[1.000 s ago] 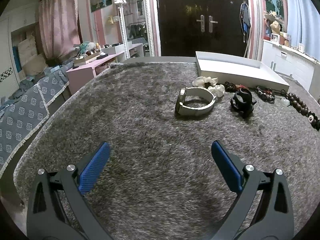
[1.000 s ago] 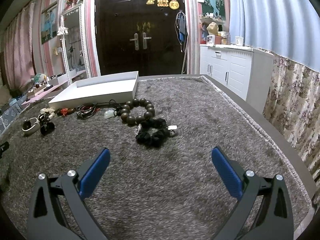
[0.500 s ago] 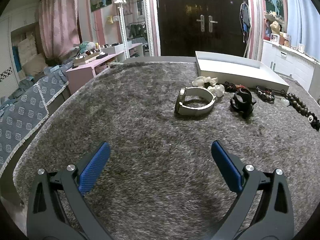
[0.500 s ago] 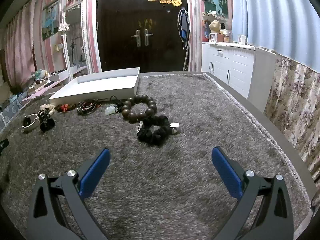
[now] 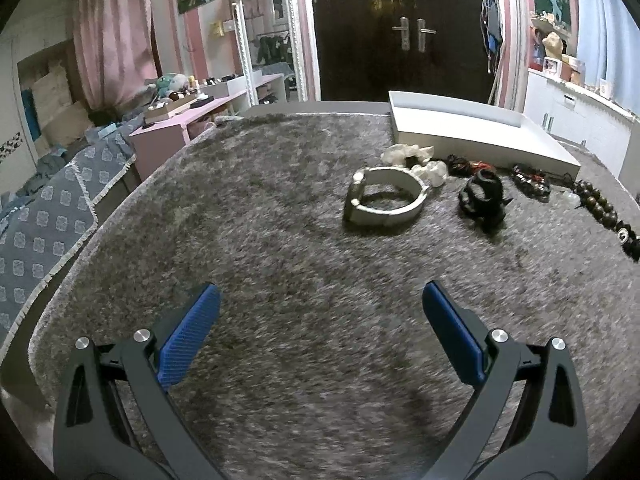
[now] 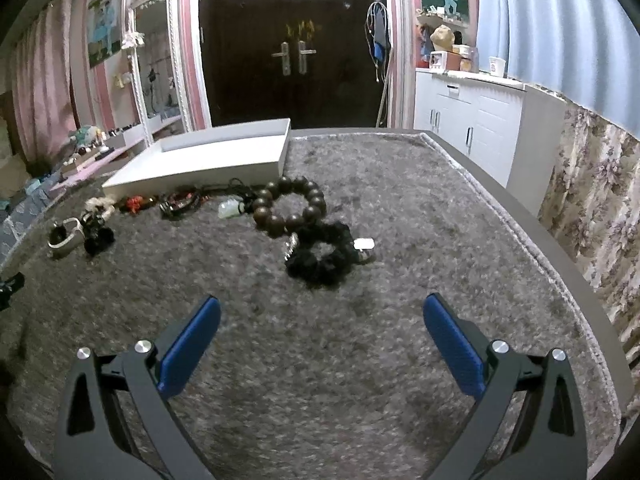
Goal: Organize jewelry
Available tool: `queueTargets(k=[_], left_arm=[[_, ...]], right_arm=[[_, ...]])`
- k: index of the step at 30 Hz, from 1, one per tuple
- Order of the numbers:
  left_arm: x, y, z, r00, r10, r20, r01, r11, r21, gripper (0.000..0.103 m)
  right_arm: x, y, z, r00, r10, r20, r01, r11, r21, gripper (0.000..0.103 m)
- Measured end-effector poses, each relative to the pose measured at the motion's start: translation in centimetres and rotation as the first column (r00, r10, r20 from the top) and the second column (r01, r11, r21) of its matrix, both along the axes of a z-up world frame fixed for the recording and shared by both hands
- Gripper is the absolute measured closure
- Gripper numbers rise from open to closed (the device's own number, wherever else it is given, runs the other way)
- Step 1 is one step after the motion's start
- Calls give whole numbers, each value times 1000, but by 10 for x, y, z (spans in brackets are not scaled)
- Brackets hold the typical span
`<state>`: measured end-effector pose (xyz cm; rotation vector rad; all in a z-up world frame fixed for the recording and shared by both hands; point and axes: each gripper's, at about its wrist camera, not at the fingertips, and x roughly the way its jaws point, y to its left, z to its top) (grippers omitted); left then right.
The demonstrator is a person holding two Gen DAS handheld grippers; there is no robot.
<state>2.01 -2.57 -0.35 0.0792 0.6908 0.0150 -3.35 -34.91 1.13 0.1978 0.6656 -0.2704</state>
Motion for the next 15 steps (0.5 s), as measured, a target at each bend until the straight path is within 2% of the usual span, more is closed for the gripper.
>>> queueTargets(k=[6, 15], left_arm=[[13, -28, 17, 998, -62, 8, 62, 998, -20, 3], [34, -50, 26, 995, -104, 7, 104, 993, -52, 3]], right_arm=[[8, -12, 14, 999, -25, 21, 24, 1000, 20, 2], [20, -29, 14, 999, -34, -24, 34, 999, 4, 2]])
